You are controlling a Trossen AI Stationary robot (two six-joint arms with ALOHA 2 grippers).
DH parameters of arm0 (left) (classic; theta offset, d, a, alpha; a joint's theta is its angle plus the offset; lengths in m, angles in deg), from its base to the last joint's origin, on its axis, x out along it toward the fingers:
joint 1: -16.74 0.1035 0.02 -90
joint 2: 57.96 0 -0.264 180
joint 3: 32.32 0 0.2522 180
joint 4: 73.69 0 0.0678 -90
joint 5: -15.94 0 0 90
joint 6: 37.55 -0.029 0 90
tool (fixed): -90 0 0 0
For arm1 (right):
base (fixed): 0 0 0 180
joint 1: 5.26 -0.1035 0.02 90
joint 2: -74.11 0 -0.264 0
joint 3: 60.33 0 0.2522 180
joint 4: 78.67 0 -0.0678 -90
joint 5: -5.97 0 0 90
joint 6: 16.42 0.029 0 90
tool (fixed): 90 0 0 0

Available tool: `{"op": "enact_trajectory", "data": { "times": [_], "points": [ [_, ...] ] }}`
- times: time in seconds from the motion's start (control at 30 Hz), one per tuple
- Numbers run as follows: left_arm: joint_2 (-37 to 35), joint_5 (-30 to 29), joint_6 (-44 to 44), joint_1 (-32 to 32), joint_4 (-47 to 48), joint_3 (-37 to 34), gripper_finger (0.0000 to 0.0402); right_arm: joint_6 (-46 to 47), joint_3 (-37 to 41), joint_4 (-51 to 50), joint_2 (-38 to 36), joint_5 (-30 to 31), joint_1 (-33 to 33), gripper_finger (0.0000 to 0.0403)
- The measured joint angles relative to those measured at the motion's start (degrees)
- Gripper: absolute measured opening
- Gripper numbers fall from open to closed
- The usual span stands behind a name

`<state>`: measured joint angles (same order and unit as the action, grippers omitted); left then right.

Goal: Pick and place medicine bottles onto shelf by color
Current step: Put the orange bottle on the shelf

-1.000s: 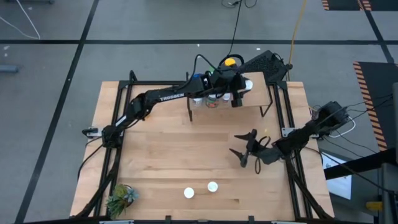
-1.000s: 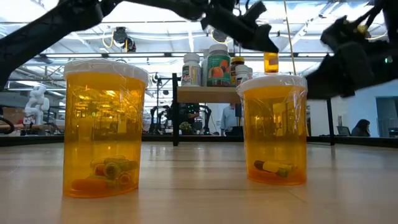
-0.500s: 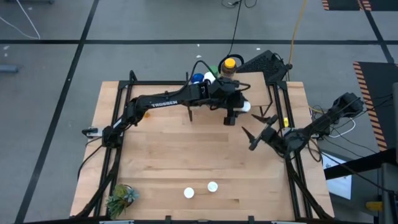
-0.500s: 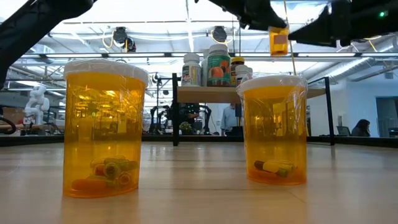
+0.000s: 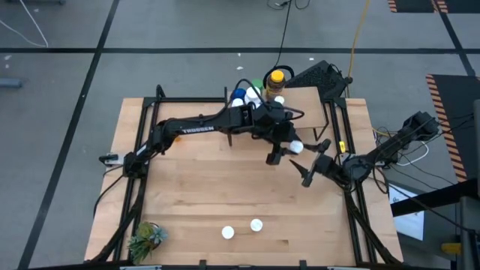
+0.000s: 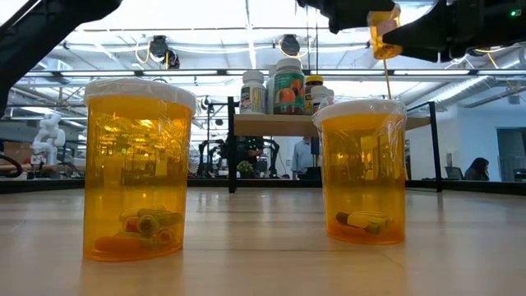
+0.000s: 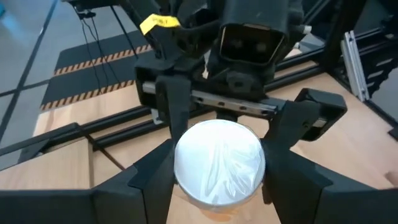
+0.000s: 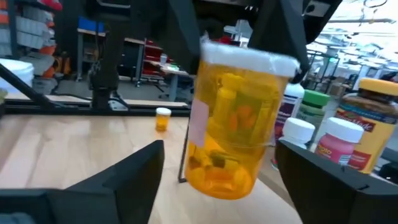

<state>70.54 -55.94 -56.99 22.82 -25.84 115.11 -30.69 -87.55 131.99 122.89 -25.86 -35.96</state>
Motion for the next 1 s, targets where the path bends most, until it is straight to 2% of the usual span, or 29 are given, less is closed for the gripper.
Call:
{"op": "enact_trajectory", "data": {
  "times": [0.23,0.4,0.6,0.73,0.87,1.0],
  "points": [
    [0.00,-0.28,1.40,-1.73,-0.40,0.00,0.0218,3.19,0.00,-0.49,0.02,-3.14,-0.05,0.0220],
    [0.00,-2.25,5.52,-2.40,-1.11,-0.02,0.0225,3.86,0.01,-0.24,0.00,-3.48,-0.23,0.0170],
    [0.00,-7.33,7.97,-2.96,-0.16,-0.02,0.0285,2.46,2.76,2.13,0.00,-2.76,-0.52,0.0176],
    [0.00,-7.66,7.76,-2.96,2.29,-0.01,0.0333,-0.44,6.22,11.33,-0.02,-3.03,-0.52,0.0184],
    [0.47,-7.62,8.00,-3.00,2.29,-0.02,0.0361,-3.04,9.75,20.31,-0.04,-8.40,-0.51,0.0183],
    [1.29,-7.10,8.02,-3.14,-2.00,-0.99,0.0366,-3.09,10.67,22.02,-0.06,-11.88,0.00,0.0182]
  ]
}}
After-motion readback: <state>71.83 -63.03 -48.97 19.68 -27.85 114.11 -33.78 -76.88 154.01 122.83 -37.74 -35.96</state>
